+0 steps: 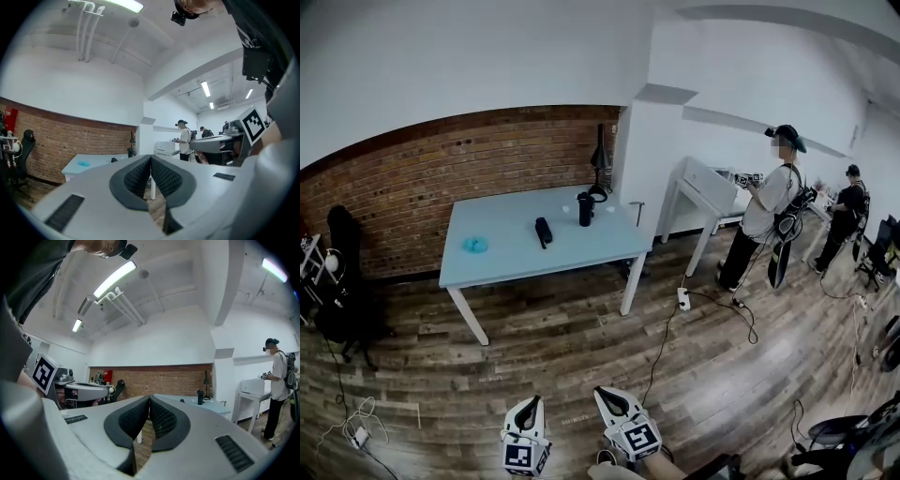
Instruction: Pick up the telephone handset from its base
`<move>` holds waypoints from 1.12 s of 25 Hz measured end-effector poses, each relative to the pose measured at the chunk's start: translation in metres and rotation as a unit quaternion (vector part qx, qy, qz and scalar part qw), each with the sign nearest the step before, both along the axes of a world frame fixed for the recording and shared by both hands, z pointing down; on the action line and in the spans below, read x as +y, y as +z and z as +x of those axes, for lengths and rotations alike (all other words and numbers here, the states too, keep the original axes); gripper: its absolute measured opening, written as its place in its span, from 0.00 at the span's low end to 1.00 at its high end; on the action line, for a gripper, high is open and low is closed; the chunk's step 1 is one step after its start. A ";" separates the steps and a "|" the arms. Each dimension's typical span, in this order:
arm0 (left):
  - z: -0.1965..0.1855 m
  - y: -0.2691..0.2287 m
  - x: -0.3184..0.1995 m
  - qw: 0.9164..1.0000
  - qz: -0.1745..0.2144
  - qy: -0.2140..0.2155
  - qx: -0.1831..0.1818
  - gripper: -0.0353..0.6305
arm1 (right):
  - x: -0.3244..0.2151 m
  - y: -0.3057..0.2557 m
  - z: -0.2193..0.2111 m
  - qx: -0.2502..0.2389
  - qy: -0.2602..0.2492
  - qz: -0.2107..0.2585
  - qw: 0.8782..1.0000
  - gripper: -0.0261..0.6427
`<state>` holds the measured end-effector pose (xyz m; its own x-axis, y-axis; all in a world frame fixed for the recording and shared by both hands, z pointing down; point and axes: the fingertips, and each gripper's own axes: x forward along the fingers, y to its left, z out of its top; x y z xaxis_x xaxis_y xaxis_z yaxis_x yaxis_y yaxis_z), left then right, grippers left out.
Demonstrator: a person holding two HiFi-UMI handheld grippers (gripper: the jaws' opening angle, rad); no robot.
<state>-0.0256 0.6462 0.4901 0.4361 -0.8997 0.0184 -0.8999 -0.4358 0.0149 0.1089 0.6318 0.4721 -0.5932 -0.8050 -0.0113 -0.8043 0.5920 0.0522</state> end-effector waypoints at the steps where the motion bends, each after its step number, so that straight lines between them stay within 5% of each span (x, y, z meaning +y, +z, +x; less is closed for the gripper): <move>1: 0.007 -0.002 -0.006 1.000 0.000 -0.001 -0.004 0.09 | -0.008 0.001 0.008 -0.004 0.000 -0.001 1.000 0.06; 13: 0.071 0.004 -0.063 1.000 -0.016 -0.018 -0.018 0.09 | -0.081 0.031 0.061 -0.029 -0.031 -0.044 0.998 0.06; 18: 0.060 0.020 -0.085 0.999 -0.034 -0.022 -0.015 0.09 | -0.100 0.044 0.046 -0.020 -0.043 -0.056 0.997 0.06; 28: 0.031 0.024 -0.187 0.999 -0.032 0.029 0.013 0.09 | -0.188 0.027 0.025 0.001 0.012 -0.047 0.999 0.06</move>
<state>0.0057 0.4592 0.5137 0.4885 -0.8703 0.0632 -0.8721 -0.4846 0.0677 0.1340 0.4441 0.4994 -0.5740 -0.8161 0.0672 -0.8180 0.5753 -0.0006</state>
